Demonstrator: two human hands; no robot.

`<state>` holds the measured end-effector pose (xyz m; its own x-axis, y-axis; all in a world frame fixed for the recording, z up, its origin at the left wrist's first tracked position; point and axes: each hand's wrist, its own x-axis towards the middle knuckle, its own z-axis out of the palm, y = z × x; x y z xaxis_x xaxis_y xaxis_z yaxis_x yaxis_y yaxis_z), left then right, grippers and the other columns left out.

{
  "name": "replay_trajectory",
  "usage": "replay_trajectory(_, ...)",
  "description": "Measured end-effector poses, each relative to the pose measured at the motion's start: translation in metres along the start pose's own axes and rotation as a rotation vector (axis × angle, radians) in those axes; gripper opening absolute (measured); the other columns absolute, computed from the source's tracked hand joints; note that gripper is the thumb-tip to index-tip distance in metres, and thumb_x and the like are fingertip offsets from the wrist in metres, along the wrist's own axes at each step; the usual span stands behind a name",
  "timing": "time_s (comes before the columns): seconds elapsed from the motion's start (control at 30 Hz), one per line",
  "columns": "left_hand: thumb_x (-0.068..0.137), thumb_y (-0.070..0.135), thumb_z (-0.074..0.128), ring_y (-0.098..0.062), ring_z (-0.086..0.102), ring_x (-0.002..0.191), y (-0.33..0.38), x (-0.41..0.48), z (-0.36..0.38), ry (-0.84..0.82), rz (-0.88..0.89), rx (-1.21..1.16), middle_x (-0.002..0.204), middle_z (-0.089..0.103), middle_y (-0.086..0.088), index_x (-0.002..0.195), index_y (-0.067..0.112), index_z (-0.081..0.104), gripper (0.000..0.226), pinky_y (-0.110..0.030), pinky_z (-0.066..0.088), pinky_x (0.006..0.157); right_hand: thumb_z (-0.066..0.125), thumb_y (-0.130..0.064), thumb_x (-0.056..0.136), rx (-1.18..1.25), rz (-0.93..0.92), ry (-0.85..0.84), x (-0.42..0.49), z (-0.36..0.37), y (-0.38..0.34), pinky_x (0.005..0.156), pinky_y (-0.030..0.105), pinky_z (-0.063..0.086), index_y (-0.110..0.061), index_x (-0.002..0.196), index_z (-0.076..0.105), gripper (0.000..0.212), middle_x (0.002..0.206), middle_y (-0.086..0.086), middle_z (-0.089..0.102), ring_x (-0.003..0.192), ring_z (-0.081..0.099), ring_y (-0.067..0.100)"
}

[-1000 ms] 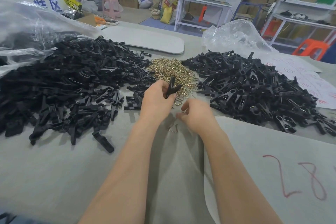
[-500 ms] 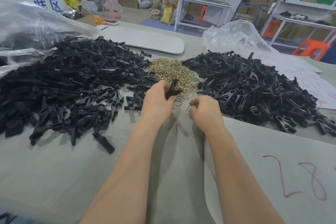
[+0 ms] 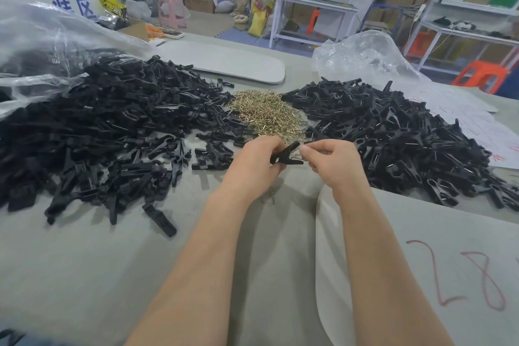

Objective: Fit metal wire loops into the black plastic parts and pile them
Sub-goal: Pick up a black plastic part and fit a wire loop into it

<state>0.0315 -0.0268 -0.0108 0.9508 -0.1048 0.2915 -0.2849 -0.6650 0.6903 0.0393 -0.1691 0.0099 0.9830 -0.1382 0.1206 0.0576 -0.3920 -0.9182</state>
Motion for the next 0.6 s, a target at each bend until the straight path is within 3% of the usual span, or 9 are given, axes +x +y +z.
replay_trajectory(0.33, 0.082, 0.008, 0.067, -0.019, 0.058, 0.09, 0.0016, 0.0, 0.0001, -0.027, 0.016, -0.02, 0.095, 0.062, 0.0, 0.094, 0.017, 0.063, 0.015, -0.042, 0.05, 0.085, 0.071, -0.012, 0.081, -0.007, 0.028, -0.019, -0.0003, -0.0047, 0.0001, 0.068, 0.032, 0.043, -0.022, 0.06, 0.065, 0.024, 0.061, 0.001, 0.062, 0.056, 0.047, 0.012)
replay_trajectory(0.6, 0.081, 0.009, 0.068, -0.021, 0.058, 0.09, 0.0032, -0.001, 0.0001, -0.032, 0.045, -0.017, 0.095, 0.061, -0.001, 0.094, 0.014, 0.064, 0.014, -0.042, 0.05, 0.085, 0.071, -0.013, 0.08, -0.091, 0.022, -0.014, 0.0004, -0.0027, 0.0032, 0.064, 0.028, 0.039, -0.019, 0.064, 0.068, 0.017, 0.048, -0.01, 0.052, 0.053, 0.046, 0.008)
